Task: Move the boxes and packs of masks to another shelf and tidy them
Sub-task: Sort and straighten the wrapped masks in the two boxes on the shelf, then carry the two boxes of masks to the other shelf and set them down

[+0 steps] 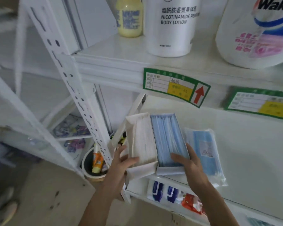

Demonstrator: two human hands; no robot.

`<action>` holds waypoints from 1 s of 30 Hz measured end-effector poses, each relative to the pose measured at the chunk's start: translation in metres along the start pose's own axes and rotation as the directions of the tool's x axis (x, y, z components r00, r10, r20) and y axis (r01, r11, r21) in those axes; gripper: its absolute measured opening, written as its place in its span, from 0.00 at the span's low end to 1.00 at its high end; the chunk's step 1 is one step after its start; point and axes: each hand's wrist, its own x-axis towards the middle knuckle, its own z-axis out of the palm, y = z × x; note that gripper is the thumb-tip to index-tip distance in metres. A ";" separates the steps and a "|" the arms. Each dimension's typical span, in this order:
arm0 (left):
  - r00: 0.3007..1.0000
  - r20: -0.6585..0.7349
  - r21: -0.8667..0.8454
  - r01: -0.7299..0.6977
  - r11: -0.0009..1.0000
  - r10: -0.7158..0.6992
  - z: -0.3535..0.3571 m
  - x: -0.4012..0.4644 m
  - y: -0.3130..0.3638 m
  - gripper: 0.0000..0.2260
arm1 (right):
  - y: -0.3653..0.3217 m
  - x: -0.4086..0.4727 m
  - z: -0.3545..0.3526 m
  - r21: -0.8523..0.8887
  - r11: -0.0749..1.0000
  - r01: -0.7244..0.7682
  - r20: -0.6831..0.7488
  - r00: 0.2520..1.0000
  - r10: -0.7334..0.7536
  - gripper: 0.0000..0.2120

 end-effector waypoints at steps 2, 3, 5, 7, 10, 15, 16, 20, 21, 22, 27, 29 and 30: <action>0.997 0.046 -0.026 0.062 0.998 -0.061 -0.008 -0.022 -0.012 0.38 | -0.001 -0.013 -0.001 -0.018 1.000 0.001 0.059 0.998 0.000 0.34; 0.994 0.066 -0.044 0.094 0.995 -0.091 -0.014 -0.032 -0.018 0.39 | 0.001 -0.021 0.001 -0.012 1.000 0.002 0.080 0.997 -0.001 0.35; 0.989 0.108 -0.085 0.106 0.991 -0.097 -0.027 -0.057 -0.031 0.41 | 0.011 -0.042 0.004 0.015 1.000 0.008 0.101 0.995 -0.010 0.41; 0.986 0.160 -0.121 0.062 0.991 -0.042 -0.045 -0.082 -0.043 0.39 | 0.023 -0.064 0.009 0.048 0.999 -0.006 0.149 0.989 -0.001 0.47; 0.990 0.132 -0.127 -0.025 0.992 0.042 -0.080 -0.118 -0.056 0.33 | 0.036 -0.088 0.026 0.042 0.996 -0.078 0.279 0.958 0.063 0.52; 0.989 -0.096 -0.176 -0.127 0.976 0.111 -0.144 -0.197 -0.065 0.33 | 0.042 -0.121 0.094 -0.040 0.991 -0.129 0.524 0.841 0.131 0.49; 0.977 -0.171 -0.191 -0.157 0.969 0.125 -0.157 -0.216 -0.067 0.32 | 0.043 -0.130 0.113 -0.054 0.990 -0.131 0.557 0.819 0.139 0.50; 0.879 -0.458 -0.267 -0.274 0.924 0.128 -0.204 -0.296 -0.075 0.34 | 0.045 -0.167 0.198 -0.092 0.988 -0.127 0.696 0.701 0.155 0.52; 0.839 -0.526 -0.249 -0.307 0.919 0.137 -0.216 -0.316 -0.077 0.32 | 0.045 -0.177 0.219 -0.101 0.988 -0.120 0.734 0.661 0.155 0.51; 0.788 -0.598 -0.217 -0.336 0.916 0.147 -0.228 -0.337 -0.080 0.31 | 0.046 -0.187 0.239 -0.113 0.987 -0.113 0.765 0.624 0.159 0.51; 0.482 -0.873 -0.138 -0.388 0.911 0.074 -0.281 -0.427 -0.108 0.40 | 0.050 -0.234 0.329 -0.200 0.980 -0.015 0.888 0.419 0.188 0.47; 0.384 -0.923 -0.164 -0.453 0.876 0.025 -0.294 -0.456 -0.120 0.38 | 0.057 -0.256 0.361 -0.239 0.971 -0.002 0.917 0.330 0.226 0.44; 0.343 -0.939 -0.172 -0.483 0.859 0.005 -0.299 -0.468 -0.127 0.35 | 0.061 -0.268 0.376 -0.257 0.966 0.018 0.929 0.280 0.241 0.43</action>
